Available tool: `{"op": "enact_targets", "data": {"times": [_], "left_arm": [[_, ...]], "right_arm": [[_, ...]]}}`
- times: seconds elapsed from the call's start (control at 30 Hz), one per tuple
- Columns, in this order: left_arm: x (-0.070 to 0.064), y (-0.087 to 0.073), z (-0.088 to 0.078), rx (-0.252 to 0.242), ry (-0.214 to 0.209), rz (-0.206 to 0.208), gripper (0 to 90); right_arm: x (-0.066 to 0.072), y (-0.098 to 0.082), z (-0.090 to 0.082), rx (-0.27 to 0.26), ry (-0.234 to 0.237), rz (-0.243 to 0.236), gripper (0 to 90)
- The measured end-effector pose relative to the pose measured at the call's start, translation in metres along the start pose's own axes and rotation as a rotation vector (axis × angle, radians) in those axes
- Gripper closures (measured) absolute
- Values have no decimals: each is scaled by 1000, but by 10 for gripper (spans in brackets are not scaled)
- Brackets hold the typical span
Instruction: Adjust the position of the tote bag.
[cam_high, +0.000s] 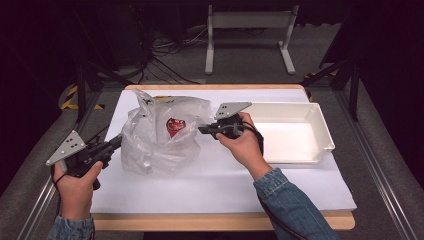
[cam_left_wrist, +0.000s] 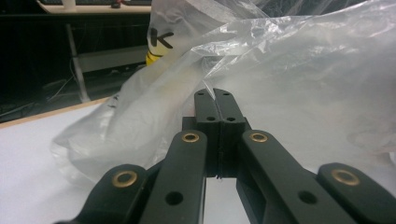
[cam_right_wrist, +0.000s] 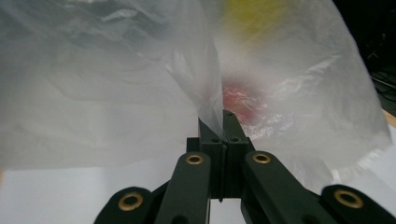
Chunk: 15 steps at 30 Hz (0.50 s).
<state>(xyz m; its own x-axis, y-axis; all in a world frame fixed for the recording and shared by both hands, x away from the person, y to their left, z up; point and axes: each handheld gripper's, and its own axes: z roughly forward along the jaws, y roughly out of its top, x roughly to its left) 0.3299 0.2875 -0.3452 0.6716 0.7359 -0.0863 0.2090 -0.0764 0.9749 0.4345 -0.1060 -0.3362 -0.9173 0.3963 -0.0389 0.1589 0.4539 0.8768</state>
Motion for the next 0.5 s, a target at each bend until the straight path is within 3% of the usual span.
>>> {"op": "enact_targets", "data": {"times": [0.23,0.27,0.3,0.4,0.43,0.47,0.5], "left_arm": [[-8,13,-11,-26,-14,5,900],[-6,18,-10,-40,-6,-3,900],[-6,18,-10,-40,-6,-3,900],[10,28,2,-50,22,-36,900],[10,28,2,-50,22,-36,900],[21,29,14,-39,43,-55,900],[21,29,14,-39,43,-55,900]], "right_arm": [[8,6,-16,-65,71,55,900],[6,8,-19,-94,80,85,900],[4,9,-20,-106,81,102,900],[-9,8,-20,-134,48,170,900],[-9,8,-20,-134,48,170,900],[-21,5,-17,-147,19,236,900],[-21,5,-17,-147,19,236,900]]}}
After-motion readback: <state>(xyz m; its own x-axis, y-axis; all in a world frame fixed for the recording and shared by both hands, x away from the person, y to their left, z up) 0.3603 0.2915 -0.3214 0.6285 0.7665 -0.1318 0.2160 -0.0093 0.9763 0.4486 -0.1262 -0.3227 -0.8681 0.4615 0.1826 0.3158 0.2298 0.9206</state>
